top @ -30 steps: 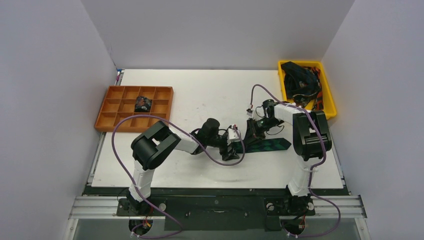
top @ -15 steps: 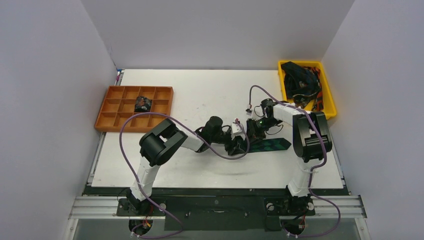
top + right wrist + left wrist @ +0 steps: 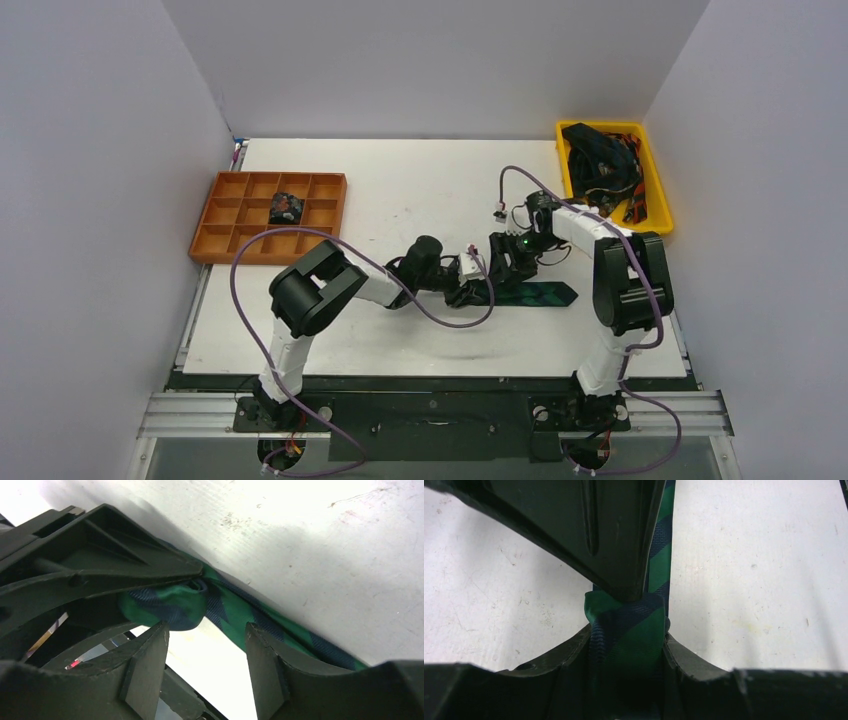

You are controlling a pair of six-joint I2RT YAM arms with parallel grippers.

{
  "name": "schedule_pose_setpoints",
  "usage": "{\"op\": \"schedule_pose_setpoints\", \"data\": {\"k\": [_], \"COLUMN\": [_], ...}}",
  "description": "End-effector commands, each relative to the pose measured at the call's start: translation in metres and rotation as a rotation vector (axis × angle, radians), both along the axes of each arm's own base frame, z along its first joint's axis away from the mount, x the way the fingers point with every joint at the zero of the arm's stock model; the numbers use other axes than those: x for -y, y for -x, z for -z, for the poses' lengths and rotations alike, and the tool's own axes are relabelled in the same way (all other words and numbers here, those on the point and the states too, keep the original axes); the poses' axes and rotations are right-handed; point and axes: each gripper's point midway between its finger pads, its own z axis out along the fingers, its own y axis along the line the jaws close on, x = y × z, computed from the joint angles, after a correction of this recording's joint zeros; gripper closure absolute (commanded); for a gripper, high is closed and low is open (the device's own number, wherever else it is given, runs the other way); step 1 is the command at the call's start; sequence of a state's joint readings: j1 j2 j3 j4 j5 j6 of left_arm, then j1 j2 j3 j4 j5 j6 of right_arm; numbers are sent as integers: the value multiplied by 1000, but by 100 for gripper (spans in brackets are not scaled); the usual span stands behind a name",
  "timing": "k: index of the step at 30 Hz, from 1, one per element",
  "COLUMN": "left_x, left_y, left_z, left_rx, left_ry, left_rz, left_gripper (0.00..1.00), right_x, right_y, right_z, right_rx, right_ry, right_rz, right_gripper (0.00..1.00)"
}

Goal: Roll the ties
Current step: Roll the tie at the center of the board.

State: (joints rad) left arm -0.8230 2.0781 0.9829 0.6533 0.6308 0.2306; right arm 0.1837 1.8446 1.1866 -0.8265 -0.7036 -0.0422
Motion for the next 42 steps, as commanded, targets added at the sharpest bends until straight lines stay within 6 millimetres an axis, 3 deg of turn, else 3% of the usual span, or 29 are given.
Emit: {"op": "schedule_pose_setpoints", "data": {"k": [1, 9, 12, 15, 17, 18, 19, 23, 31, 36, 39, 41, 42], "left_x": [-35, -33, -33, -33, -32, -32, -32, -30, -7, 4, 9, 10, 9], "left_y": [12, 9, 9, 9, 10, 11, 11, 10, 6, 9, 6, 6, 6], "left_z": [50, 49, 51, 52, 50, 47, 44, 24, -14, -20, -13, -9, -7], "left_rx": [-75, -70, -73, -77, -81, -81, -79, -50, -12, -6, -1, -14, -23], "left_ry": [-191, -192, -197, -197, -191, -181, -170, -88, 56, 103, 94, 87, 78], "left_rz": [-41, -39, -43, -42, -37, -31, -32, -9, 48, 90, 108, 108, 107], "left_gripper": [81, 80, 80, 79, 74, 69, 58, 40, 35, 20, 25, 35, 45], "right_x": [-8, -24, -24, -20, -11, -4, 1, 20, 29, 26, 18, 12, 8], "right_y": [7, 9, 17, 19, 17, 16, 15, 15, 17, 15, 14, 9, 5], "right_z": [-18, 4, 16, 30, 41, 48, 51, 67, 79, 81, 80, 77, 75], "right_rx": [4, -102, -141, -175, -179, -180, -183, -182, -182, -178, -167, -148, -133], "right_ry": [-67, -136, -136, -118, -69, -28, -7, 104, 204, 210, 188, 180, 176], "right_rz": [5, 52, 44, 53, 69, 80, 87, 103, 81, 47, -27, -63, -76], "right_gripper": [50, 58, 67, 91, 100, 100, 100, 100, 100, 100, 100, 100, 100]}}
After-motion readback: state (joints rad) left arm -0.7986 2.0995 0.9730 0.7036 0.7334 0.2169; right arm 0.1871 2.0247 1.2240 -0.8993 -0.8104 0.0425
